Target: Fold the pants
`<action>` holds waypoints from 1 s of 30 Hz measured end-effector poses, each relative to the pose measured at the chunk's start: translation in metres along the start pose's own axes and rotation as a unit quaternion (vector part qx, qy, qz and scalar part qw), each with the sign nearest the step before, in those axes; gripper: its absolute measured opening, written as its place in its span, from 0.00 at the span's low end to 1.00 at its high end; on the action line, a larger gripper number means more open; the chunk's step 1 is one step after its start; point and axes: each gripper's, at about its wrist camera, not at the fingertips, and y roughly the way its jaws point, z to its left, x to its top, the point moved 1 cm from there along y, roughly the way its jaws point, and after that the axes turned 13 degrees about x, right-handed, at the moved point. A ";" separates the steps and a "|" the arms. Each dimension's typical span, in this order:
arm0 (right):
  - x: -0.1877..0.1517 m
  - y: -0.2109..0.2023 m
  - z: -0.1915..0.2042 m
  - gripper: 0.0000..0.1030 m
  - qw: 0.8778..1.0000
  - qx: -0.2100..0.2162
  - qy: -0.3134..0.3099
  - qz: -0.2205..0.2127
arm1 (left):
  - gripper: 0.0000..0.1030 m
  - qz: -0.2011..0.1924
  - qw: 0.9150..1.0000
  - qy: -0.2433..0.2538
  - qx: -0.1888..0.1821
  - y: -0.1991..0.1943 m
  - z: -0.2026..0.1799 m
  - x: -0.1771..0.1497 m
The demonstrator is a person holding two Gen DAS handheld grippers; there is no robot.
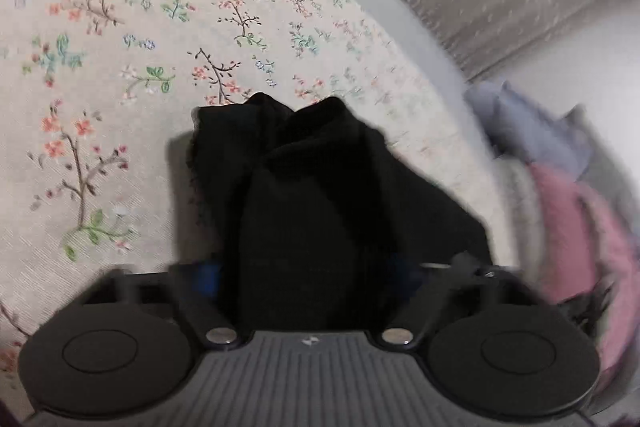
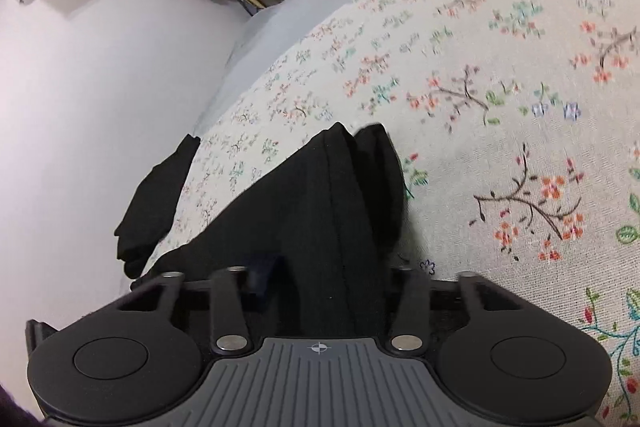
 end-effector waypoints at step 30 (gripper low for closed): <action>-0.006 -0.007 -0.004 0.31 1.000 0.007 0.011 -0.014 | 0.68 -0.003 0.998 0.054 -0.010 0.014 -0.003 -0.003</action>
